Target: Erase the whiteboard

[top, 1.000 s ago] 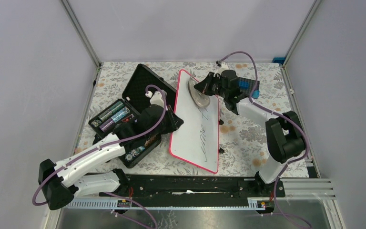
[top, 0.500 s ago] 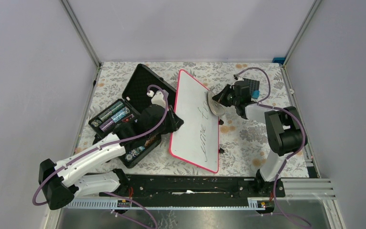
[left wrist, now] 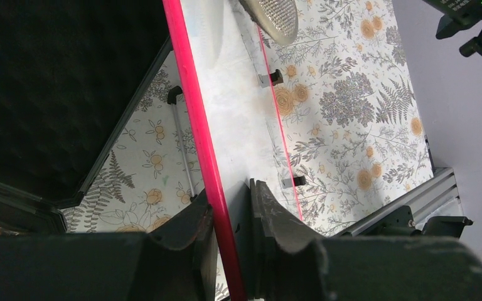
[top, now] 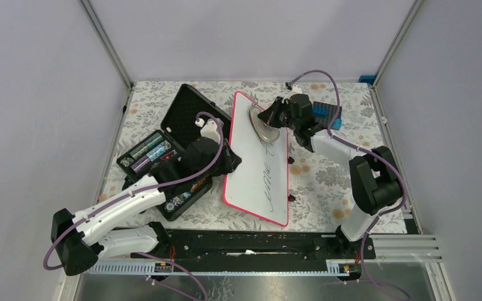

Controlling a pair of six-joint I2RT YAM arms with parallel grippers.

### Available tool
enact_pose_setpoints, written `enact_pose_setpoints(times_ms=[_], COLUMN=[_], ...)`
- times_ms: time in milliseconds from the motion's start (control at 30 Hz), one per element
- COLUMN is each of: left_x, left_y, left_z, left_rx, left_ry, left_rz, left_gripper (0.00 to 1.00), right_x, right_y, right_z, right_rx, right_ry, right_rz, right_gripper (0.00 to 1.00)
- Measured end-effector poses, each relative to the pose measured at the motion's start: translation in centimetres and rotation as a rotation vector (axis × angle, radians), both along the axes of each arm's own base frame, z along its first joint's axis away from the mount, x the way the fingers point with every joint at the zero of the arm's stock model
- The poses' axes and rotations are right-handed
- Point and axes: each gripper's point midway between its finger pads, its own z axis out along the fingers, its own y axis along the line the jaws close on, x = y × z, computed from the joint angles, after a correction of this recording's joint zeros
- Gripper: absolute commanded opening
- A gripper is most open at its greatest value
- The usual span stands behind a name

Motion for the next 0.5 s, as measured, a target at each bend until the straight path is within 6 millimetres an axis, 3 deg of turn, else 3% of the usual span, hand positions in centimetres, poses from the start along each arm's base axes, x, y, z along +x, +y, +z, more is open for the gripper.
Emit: enact_pose_setpoints(times_ms=[133,233,267,367,500], left_x=[0.1,0.1,0.1,0.1,0.1], left_y=[0.1,0.1,0.1,0.1,0.1], left_z=[-0.1,-0.1,-0.1,-0.1,-0.1], left_rx=[0.006,0.008,0.009,0.009,0.008], left_ry=[-0.002,-0.006,-0.007,-0.009,-0.013], left_rz=[0.000,-0.004,-0.005,-0.009,-0.013], left_gripper=[0.00,0.00,0.00,0.00,0.00], right_x=[1.5,3.4,3.6,3.6,3.4], right_y=[-0.5,-3.4,-4.9,-7.5,-8.3], right_z=[-1.1,-3.8,-5.7,-8.6,-9.5], right_rx=[0.040,0.047,0.036,0.011,-0.005], right_ry=[0.014,0.049,0.083,0.145,0.165], right_rz=[0.005,-0.056,-0.089,-0.144,-0.162], right_gripper=[0.00,0.00,0.00,0.00,0.00])
